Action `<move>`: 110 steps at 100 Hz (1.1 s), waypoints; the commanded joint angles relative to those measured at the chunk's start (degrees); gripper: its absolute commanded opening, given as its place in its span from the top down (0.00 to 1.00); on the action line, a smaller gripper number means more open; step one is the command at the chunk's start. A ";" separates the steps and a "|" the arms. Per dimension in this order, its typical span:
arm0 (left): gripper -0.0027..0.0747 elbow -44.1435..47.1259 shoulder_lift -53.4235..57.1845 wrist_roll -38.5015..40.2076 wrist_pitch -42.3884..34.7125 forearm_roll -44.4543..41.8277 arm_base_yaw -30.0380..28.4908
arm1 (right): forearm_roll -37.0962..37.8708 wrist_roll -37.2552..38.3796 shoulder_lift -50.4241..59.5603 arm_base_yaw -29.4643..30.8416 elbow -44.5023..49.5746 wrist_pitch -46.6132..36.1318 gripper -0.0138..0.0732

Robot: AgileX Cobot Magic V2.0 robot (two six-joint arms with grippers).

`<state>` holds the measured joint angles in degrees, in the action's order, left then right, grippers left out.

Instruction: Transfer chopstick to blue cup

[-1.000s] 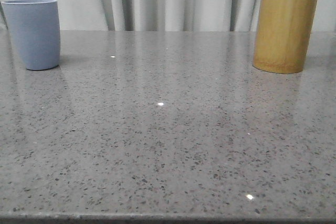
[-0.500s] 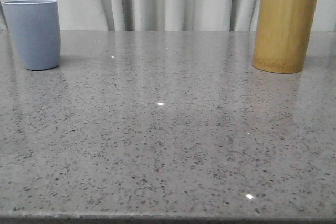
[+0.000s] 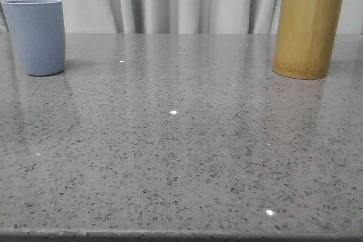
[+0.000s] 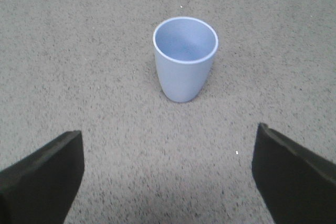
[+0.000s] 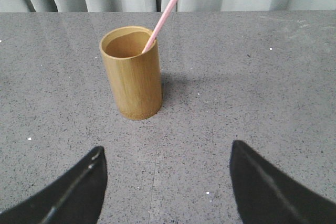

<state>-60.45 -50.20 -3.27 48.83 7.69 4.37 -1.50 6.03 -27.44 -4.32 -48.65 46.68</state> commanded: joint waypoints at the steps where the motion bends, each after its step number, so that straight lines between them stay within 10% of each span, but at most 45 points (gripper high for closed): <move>1: 0.17 -5.37 -4.49 -0.23 -2.40 0.24 -0.10 | -0.02 -0.06 -0.95 -0.14 -1.86 -4.05 0.26; 54: 0.17 -26.17 -33.18 -0.12 -0.05 -0.13 -0.10 | -0.02 -0.06 -0.95 -0.14 -1.79 -3.61 0.26; 110: 0.19 -27.03 -43.68 -0.01 -0.14 -0.13 -0.10 | -0.02 -0.06 -0.95 -0.14 -1.79 -3.77 0.26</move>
<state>-85.39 -95.95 -3.39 51.48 7.18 4.37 -1.50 6.03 -27.44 -4.32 -48.65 47.04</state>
